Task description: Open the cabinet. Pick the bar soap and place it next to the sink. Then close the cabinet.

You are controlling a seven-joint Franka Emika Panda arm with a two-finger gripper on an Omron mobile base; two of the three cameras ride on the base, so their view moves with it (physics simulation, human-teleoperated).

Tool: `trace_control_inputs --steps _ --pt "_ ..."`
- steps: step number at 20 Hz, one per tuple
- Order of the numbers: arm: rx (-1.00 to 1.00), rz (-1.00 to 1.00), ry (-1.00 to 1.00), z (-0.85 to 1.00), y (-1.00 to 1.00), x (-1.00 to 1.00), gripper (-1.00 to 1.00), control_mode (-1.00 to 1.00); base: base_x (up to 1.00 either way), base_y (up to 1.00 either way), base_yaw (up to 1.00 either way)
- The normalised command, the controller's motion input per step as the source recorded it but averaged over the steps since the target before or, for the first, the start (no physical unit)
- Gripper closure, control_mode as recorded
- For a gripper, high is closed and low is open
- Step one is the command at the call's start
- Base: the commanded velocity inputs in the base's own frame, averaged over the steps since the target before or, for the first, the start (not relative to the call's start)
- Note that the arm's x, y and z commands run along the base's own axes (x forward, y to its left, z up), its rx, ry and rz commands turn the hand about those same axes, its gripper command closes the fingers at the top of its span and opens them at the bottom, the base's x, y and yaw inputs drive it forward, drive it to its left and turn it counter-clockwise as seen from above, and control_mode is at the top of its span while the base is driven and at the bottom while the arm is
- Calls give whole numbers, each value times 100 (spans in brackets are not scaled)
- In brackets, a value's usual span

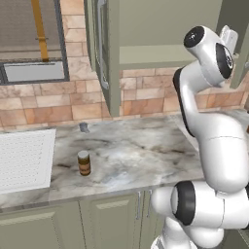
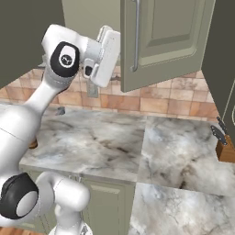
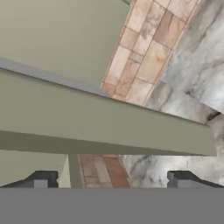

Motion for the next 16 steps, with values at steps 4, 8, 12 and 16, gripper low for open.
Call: trace_control_inputs --steps 4,8,12,16 --pt "0 -2 -2 -28 -41 33 -100 -100 0 0 0" --pt "0 0 -14 -7 -38 -1 -100 -100 0 0 0" --pt "2 -1 -14 0 -44 -26 -100 -100 0 0 0" --pt "7 -5 -5 0 -52 -36 -100 -100 0 0 0"
